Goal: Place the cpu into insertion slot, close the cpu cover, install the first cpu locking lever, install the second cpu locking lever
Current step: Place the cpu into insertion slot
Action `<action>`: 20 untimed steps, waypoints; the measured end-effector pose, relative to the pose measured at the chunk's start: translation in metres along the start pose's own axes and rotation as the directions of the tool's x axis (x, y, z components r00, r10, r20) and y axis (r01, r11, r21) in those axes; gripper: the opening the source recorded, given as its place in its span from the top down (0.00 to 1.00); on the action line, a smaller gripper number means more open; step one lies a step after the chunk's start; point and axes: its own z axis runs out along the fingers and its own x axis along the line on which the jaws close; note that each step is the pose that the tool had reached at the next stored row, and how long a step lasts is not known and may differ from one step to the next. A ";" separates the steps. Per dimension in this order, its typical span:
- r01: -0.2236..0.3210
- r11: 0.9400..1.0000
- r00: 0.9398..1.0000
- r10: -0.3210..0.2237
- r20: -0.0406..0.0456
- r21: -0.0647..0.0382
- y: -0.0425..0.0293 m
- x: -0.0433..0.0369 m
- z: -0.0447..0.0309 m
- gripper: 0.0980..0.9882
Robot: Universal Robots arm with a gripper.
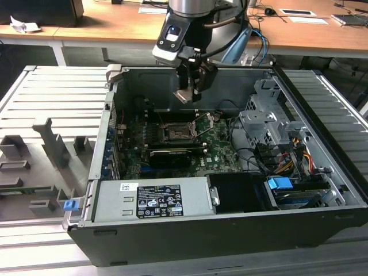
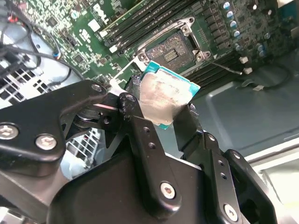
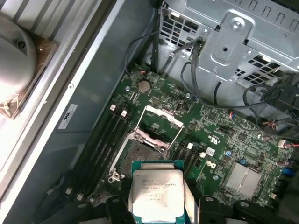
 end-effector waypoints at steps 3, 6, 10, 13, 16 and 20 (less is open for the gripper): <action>-0.055 0.998 0.998 0.055 0.005 -0.001 -0.0001 0.0000 0.0013 0.52; -0.107 0.994 0.994 0.107 0.009 -0.003 -0.0003 -0.0001 0.0036 0.52; -0.163 0.987 0.987 0.163 0.014 -0.004 -0.0006 -0.0001 0.0064 0.52; -0.221 0.975 0.975 0.221 0.019 -0.006 -0.0010 -0.0001 0.0103 0.52; -0.251 0.968 0.968 0.251 0.022 -0.008 -0.0014 -0.0001 0.0130 0.52; -0.266 0.964 0.964 0.266 0.023 -0.008 -0.0018 -0.0002 0.0182 0.52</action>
